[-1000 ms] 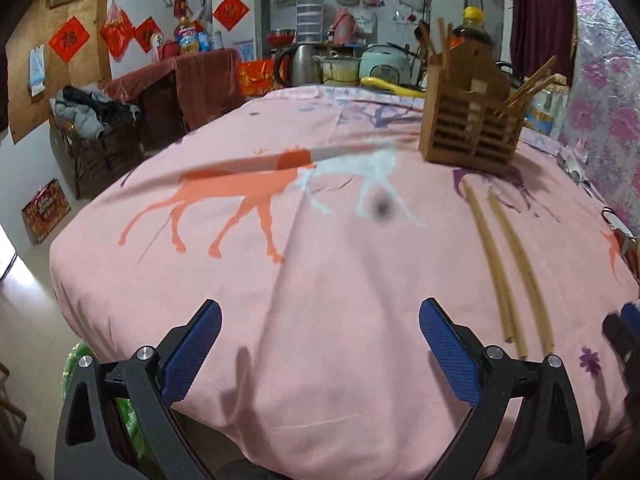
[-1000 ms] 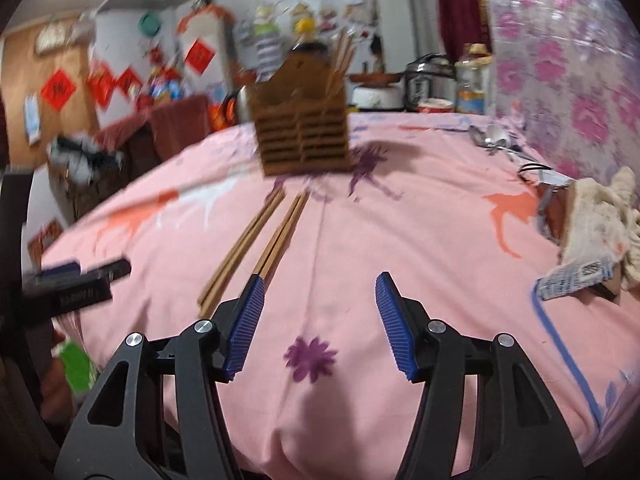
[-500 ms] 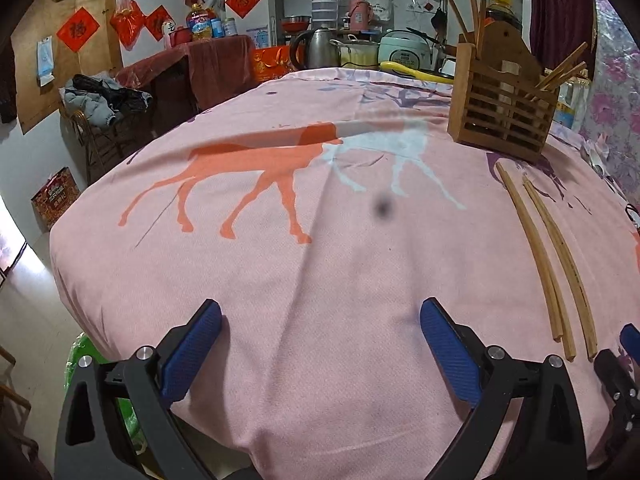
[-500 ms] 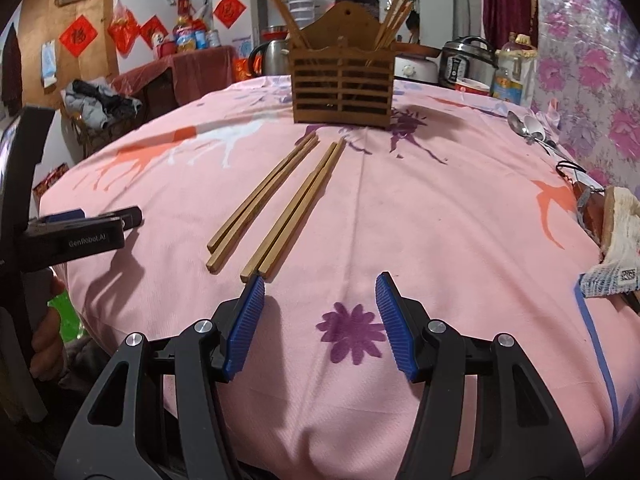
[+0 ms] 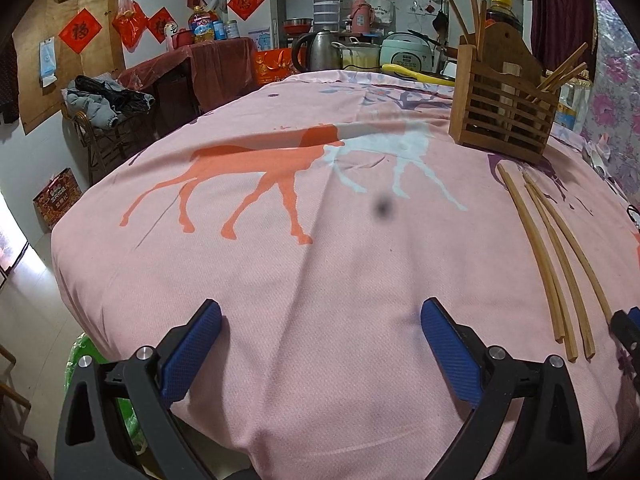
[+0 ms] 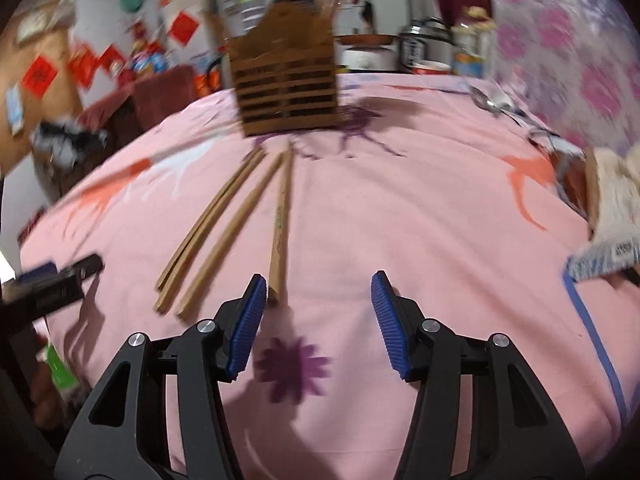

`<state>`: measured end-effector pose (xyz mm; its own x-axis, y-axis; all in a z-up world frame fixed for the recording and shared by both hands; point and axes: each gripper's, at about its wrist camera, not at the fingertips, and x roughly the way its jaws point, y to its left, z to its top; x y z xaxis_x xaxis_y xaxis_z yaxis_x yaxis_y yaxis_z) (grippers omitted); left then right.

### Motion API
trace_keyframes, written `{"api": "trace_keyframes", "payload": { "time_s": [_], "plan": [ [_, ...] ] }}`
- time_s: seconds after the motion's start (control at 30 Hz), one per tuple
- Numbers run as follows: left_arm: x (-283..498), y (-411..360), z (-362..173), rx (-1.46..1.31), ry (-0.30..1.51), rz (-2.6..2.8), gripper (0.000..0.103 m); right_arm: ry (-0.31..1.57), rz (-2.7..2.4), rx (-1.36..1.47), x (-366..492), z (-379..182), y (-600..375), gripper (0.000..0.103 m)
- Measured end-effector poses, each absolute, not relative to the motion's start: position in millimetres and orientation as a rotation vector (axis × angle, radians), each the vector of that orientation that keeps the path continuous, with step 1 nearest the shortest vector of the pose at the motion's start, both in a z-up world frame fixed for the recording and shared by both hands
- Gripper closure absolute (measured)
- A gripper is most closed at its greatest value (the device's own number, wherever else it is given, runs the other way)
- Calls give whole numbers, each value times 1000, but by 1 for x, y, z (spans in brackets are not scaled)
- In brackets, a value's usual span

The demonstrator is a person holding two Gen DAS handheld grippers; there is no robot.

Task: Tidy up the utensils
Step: 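Close the right tool on a lone chopstick while the left tool grasps another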

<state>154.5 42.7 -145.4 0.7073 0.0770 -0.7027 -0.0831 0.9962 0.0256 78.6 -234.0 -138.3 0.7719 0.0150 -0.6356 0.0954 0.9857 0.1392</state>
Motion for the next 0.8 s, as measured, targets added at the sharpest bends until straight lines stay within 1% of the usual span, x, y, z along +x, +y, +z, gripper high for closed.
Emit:
{"api": "trace_keyframes", "payload": {
  "time_s": [0.03, 0.27, 0.33, 0.37, 0.4, 0.43, 0.57, 0.8],
  "plan": [
    [154, 43, -145, -8, 780, 89, 4, 684, -28, 172, 77, -139, -233, 48],
    [154, 43, -145, -8, 780, 89, 4, 678, 31, 121, 83, -142, -219, 49],
    [154, 43, -145, -9, 780, 89, 4, 669, 22, 104, 85, -143, -218, 58],
    [154, 43, -145, -8, 780, 89, 4, 667, 8, 105, 85, -143, -220, 70],
    [154, 43, -145, -7, 781, 87, 5, 667, -4, 123, 86, -143, -224, 88],
    [154, 43, -145, -8, 781, 83, 6, 668, 4, 159, 87, -144, -232, 94],
    [149, 34, -144, 12, 778, 24, 6, 664, -38, 244, 84, -145, -253, 97],
    [130, -1, -140, 106, 737, -161, 6, 659, -32, 268, 84, -148, -257, 94]
  ]
}}
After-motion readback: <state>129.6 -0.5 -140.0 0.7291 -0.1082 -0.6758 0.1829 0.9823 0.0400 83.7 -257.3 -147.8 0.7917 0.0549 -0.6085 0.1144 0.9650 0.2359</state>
